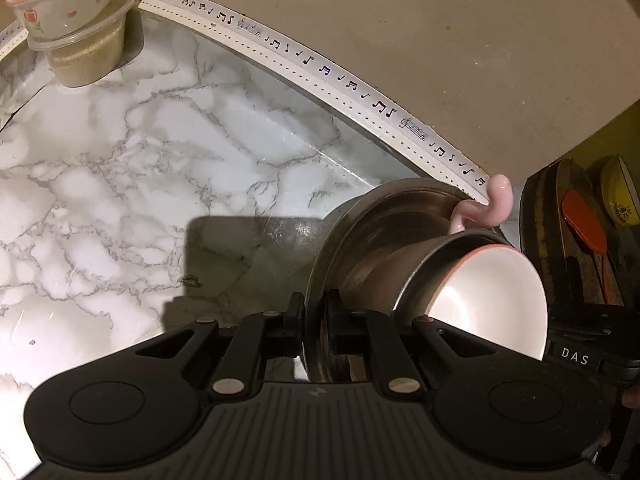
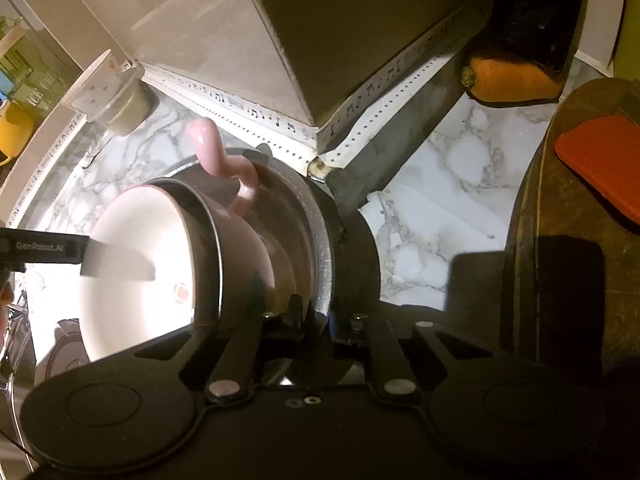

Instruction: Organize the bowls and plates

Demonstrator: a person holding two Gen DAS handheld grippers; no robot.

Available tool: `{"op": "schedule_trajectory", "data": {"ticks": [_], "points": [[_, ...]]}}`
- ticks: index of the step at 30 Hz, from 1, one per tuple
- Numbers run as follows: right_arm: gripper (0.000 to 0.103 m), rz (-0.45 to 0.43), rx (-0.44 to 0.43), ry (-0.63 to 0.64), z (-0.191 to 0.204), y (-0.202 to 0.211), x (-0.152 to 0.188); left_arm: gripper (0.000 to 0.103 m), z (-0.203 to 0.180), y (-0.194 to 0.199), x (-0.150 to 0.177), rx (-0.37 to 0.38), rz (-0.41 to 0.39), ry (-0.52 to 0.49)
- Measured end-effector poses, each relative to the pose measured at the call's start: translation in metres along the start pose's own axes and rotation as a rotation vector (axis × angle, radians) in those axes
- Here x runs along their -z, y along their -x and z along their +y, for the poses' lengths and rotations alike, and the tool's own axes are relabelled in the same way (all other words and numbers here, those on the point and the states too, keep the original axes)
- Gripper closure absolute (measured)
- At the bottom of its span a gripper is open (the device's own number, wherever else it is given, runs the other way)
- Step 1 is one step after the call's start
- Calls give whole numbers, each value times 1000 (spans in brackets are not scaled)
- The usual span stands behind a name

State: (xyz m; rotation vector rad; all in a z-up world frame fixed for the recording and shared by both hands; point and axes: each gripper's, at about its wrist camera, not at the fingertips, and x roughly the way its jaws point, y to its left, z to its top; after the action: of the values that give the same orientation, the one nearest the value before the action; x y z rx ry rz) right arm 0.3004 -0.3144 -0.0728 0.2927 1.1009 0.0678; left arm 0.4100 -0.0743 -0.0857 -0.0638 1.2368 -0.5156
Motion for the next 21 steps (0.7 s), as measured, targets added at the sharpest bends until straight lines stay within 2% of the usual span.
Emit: {"op": "schedule_trajectory", "data": {"ticks": [9,21], "points": [[90,24,20,25,4,10,-6,94,-3,11,4,12,-9,19],[90,12,8,44,25,49,-8,94,-10,67,20,-26,-41,40]]}}
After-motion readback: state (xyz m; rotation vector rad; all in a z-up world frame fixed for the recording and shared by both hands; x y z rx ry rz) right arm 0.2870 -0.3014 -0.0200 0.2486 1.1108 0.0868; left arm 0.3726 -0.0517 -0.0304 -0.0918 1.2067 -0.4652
